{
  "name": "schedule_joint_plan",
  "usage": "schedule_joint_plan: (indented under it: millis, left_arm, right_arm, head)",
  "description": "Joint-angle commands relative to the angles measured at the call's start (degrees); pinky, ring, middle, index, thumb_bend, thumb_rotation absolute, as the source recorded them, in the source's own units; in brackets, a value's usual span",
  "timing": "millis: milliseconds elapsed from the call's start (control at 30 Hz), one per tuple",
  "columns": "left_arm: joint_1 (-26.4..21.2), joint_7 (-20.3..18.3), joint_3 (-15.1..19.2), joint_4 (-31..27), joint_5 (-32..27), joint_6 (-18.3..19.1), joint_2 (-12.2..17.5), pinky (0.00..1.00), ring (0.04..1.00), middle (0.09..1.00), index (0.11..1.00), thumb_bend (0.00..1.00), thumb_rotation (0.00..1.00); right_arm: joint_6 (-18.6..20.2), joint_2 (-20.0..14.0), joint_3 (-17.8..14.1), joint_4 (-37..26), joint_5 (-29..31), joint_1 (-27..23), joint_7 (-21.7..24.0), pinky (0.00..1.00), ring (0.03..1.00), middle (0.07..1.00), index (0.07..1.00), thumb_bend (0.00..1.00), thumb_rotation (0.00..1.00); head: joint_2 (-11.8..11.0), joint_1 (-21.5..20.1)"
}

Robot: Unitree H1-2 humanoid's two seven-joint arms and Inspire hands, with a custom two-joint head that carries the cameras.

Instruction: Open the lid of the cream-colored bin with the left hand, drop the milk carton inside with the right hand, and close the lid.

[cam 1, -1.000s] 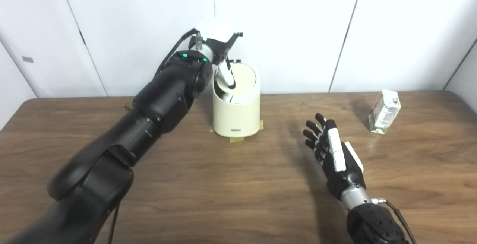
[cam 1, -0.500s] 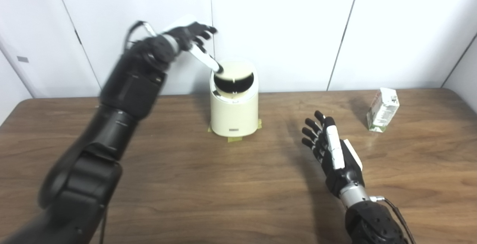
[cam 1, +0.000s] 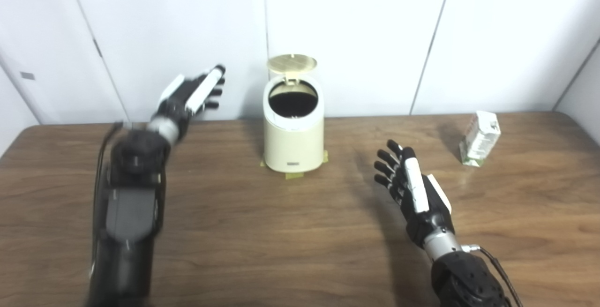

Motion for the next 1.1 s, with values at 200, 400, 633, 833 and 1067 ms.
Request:
schedule_joint_plan:
  millis: [200, 400, 633, 833, 1067]
  left_arm:
    - [8.75, 8.96, 2.59, -10.57, -8.88, -6.05, -4.32, 0.93, 0.943, 0.951, 0.970, 0.57, 1.00]
    - [15.37, 11.74, 2.24, -13.04, -13.36, -9.28, -6.01, 0.95, 0.971, 0.986, 0.998, 0.56, 1.00]
    - [16.68, 12.86, 1.82, -11.43, -18.04, -12.33, -5.85, 0.98, 0.983, 0.990, 1.000, 0.55, 1.00]
    - [16.82, 13.26, 0.81, -10.78, -18.93, -13.59, -4.17, 0.98, 0.980, 0.985, 1.000, 0.53, 1.00]
    - [16.94, 12.31, 0.74, -9.15, -22.35, -14.20, -3.20, 1.00, 0.988, 0.985, 0.999, 0.49, 1.00]
  right_arm:
    - [-1.61, -0.02, -0.09, -1.65, -0.78, -2.71, -0.15, 0.86, 0.893, 0.912, 0.933, 0.60, 0.97]
    - [-6.32, 1.74, -1.02, -1.05, -2.37, -3.00, -2.68, 0.81, 0.860, 0.893, 0.905, 0.48, 0.64]
    - [-11.37, 0.61, -5.41, -0.14, -3.12, -2.19, -5.70, 0.70, 0.773, 0.855, 0.852, 0.65, 0.28]
    - [-14.24, -3.12, -9.72, 0.14, -3.40, -1.48, -6.27, 0.66, 0.776, 0.849, 0.843, 0.70, 0.20]
    - [-6.51, -8.37, -12.90, -6.19, -9.41, -1.25, -8.35, 0.72, 0.782, 0.837, 0.841, 0.74, 0.16]
  head:
    - [-0.21, -0.87]
    - [-1.61, -4.60]
    - [-3.07, -11.74]
    - [-4.23, -19.11]
    - [-5.16, -24.04]
